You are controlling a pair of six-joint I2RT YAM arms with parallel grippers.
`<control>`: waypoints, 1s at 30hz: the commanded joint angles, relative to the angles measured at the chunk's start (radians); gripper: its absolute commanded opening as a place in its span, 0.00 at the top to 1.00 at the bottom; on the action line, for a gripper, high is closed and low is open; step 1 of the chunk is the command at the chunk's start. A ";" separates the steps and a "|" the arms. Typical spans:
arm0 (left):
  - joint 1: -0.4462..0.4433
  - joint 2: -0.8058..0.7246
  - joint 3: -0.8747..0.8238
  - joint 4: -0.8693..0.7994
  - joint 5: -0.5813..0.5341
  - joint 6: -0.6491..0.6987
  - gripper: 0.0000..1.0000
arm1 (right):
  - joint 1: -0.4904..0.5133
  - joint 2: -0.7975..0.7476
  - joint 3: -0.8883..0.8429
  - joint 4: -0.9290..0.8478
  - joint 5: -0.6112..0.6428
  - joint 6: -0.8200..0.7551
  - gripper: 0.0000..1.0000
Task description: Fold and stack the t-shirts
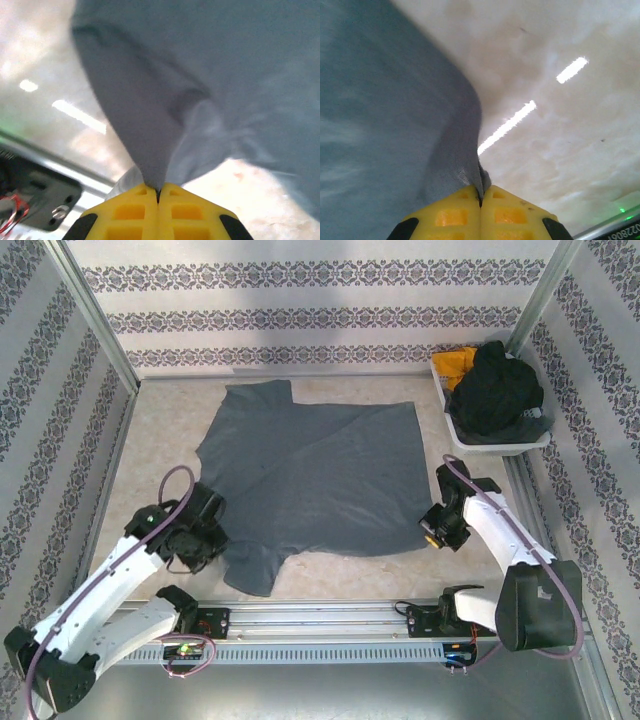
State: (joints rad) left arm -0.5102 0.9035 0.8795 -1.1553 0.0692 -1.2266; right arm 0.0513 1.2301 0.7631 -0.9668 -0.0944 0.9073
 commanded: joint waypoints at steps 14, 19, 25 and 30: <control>0.288 0.335 0.276 0.353 0.007 0.311 1.00 | -0.060 0.237 0.295 0.068 -0.017 0.067 1.00; 0.358 0.385 0.295 0.426 -0.001 0.340 1.00 | -0.075 0.327 0.356 0.089 -0.003 0.080 1.00; 0.435 0.422 0.293 0.567 0.035 0.382 1.00 | -0.085 0.417 0.438 0.097 0.024 0.076 1.00; 0.473 0.458 0.304 0.613 0.061 0.414 1.00 | -0.085 0.480 0.510 0.100 0.025 0.075 1.00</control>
State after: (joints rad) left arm -0.0559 1.3441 1.1507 -0.6174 0.1101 -0.8619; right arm -0.0242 1.6817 1.2282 -0.8658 -0.1017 0.9707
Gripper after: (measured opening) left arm 0.049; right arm 0.055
